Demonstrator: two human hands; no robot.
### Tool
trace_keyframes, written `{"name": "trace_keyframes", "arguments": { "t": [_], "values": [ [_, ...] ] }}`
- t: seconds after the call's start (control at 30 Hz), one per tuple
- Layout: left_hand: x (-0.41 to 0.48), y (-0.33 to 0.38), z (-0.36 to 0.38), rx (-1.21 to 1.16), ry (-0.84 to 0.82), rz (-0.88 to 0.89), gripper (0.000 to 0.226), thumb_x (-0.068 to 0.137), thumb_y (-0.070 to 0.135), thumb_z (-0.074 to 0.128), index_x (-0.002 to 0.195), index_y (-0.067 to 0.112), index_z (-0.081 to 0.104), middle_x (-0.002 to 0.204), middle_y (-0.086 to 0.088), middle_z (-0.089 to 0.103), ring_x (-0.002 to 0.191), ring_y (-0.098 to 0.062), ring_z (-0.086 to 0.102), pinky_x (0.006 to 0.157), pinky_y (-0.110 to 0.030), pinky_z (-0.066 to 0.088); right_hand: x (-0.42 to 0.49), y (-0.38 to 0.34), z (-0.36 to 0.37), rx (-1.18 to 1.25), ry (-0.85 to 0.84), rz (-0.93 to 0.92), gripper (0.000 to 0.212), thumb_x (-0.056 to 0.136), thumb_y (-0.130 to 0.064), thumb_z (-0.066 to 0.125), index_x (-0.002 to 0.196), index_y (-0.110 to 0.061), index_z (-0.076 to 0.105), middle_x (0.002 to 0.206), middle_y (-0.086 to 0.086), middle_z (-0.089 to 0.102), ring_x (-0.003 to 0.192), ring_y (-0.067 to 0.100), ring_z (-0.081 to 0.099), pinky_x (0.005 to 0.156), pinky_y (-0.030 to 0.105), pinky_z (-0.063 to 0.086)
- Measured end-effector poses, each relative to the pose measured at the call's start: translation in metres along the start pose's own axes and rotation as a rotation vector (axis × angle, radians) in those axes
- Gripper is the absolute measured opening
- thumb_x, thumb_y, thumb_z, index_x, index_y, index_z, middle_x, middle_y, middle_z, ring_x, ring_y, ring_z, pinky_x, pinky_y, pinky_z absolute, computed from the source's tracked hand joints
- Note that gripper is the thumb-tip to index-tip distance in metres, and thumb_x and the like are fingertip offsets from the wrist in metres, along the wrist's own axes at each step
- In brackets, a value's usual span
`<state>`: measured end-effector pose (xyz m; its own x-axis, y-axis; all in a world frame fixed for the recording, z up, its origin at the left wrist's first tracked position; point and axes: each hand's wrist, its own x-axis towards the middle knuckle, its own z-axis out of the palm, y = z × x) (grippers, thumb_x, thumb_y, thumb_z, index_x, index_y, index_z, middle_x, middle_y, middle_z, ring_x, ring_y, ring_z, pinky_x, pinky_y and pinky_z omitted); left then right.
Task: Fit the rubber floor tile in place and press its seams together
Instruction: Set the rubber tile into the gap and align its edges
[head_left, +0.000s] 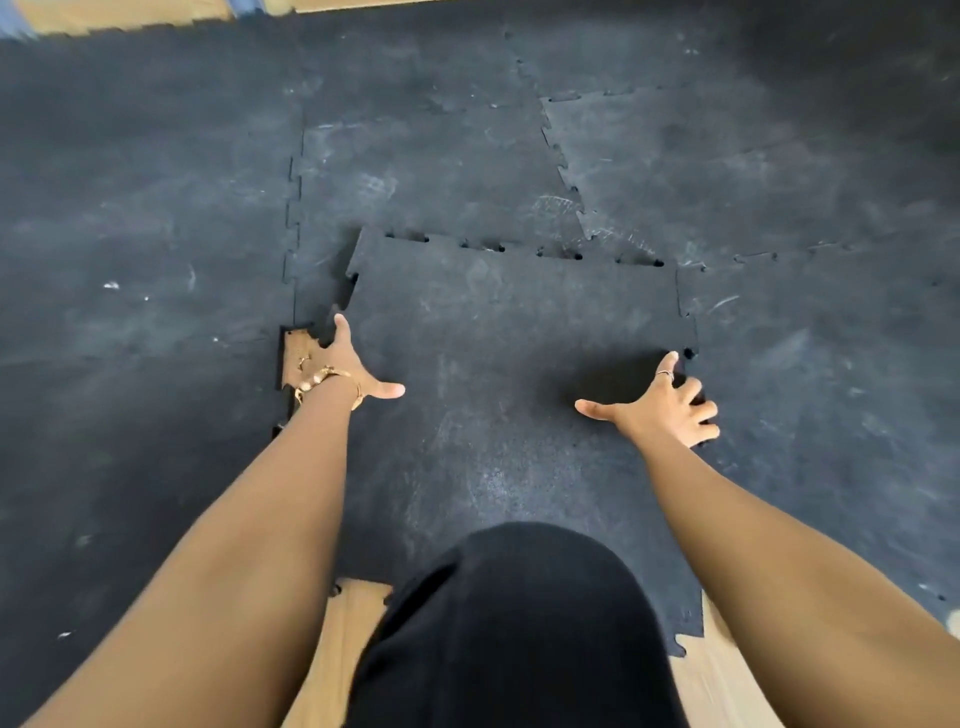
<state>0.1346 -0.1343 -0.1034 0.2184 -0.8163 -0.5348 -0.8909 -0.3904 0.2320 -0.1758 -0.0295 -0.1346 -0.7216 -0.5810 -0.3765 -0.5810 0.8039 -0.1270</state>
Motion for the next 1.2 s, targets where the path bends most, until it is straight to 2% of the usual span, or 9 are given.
{"name": "trace_keyframes", "arguments": {
  "t": [0.13, 0.23, 0.37, 0.6, 0.77, 0.93, 1.03, 1.2],
  "values": [
    [-0.010, 0.006, -0.012, 0.173, 0.045, -0.035, 0.136, 0.061, 0.051, 0.087, 0.154, 0.035, -0.011, 0.148, -0.022, 0.033, 0.131, -0.043, 0.037, 0.100, -0.050, 0.038, 0.000, 0.010, -0.006, 0.008, -0.017, -0.049, 0.131, 0.048, -0.072, 0.082, 0.152, -0.035, 0.010, 0.146, 0.010, 0.033, 0.124, 0.041, 0.036, 0.096, 0.051, 0.034],
    [-0.025, 0.000, -0.013, 0.246, 0.035, -0.044, 0.139, 0.060, 0.057, 0.085, 0.154, 0.028, -0.012, 0.140, -0.019, 0.045, 0.124, -0.039, 0.046, 0.097, -0.042, 0.037, 0.000, 0.023, -0.008, 0.016, -0.042, -0.085, 0.127, 0.048, -0.067, 0.086, 0.151, -0.040, 0.016, 0.141, 0.007, 0.036, 0.122, 0.040, 0.036, 0.094, 0.050, 0.035],
    [-0.064, -0.041, 0.010, 0.233, -0.025, -0.124, 0.138, 0.060, 0.063, 0.082, 0.155, 0.024, -0.011, 0.131, -0.017, 0.058, 0.122, -0.037, 0.051, 0.097, -0.040, 0.036, -0.005, 0.039, -0.013, 0.016, -0.084, -0.168, 0.121, 0.048, -0.058, 0.091, 0.149, -0.044, 0.025, 0.136, 0.003, 0.041, 0.120, 0.039, 0.037, 0.094, 0.049, 0.038],
    [-0.101, -0.090, 0.033, 0.211, -0.006, -0.204, 0.138, 0.057, 0.070, 0.078, 0.155, 0.024, -0.009, 0.122, -0.020, 0.062, 0.117, -0.039, 0.054, 0.098, -0.041, 0.038, -0.021, 0.057, -0.003, 0.039, -0.126, -0.329, 0.113, 0.054, -0.055, 0.089, 0.149, -0.040, 0.030, 0.141, 0.001, 0.040, 0.121, 0.039, 0.037, 0.097, 0.052, 0.037],
    [-0.099, -0.094, 0.041, 0.223, -0.002, -0.216, 0.137, 0.061, 0.067, 0.077, 0.154, 0.016, -0.010, 0.111, -0.020, 0.066, 0.111, -0.037, 0.059, 0.099, -0.040, 0.037, -0.017, 0.047, -0.002, 0.107, -0.116, -0.362, 0.106, 0.056, -0.047, 0.091, 0.147, -0.037, 0.038, 0.140, 0.002, 0.040, 0.122, 0.038, 0.035, 0.097, 0.050, 0.035],
    [-0.089, -0.080, 0.047, 0.262, -0.031, -0.298, 0.141, 0.062, 0.061, 0.081, 0.153, 0.012, -0.015, 0.128, -0.025, 0.057, 0.121, -0.039, 0.054, 0.097, -0.039, 0.037, -0.008, 0.044, 0.000, 0.145, -0.091, -0.349, 0.092, 0.061, -0.040, 0.090, 0.142, -0.032, 0.047, 0.147, -0.002, 0.037, 0.124, 0.037, 0.034, 0.096, 0.050, 0.035],
    [-0.084, -0.072, 0.046, 0.231, -0.048, -0.345, 0.141, 0.064, 0.053, 0.085, 0.152, 0.010, -0.017, 0.129, -0.024, 0.058, 0.124, -0.040, 0.052, 0.101, -0.040, 0.035, -0.006, 0.045, 0.002, 0.148, -0.090, -0.344, 0.089, 0.062, -0.039, 0.090, 0.141, -0.034, 0.049, 0.149, -0.004, 0.035, 0.125, 0.036, 0.033, 0.095, 0.048, 0.035],
    [-0.088, -0.087, 0.041, 0.041, 0.035, -0.326, 0.135, 0.050, 0.041, 0.095, 0.149, 0.020, 0.004, 0.118, -0.025, 0.061, 0.117, -0.046, 0.053, 0.095, -0.047, 0.038, -0.007, 0.040, -0.004, 0.269, -0.123, -0.261, 0.091, 0.057, -0.032, 0.094, 0.137, -0.039, 0.052, 0.149, -0.012, 0.037, 0.128, 0.029, 0.031, 0.093, 0.042, 0.031]
  ]
}}
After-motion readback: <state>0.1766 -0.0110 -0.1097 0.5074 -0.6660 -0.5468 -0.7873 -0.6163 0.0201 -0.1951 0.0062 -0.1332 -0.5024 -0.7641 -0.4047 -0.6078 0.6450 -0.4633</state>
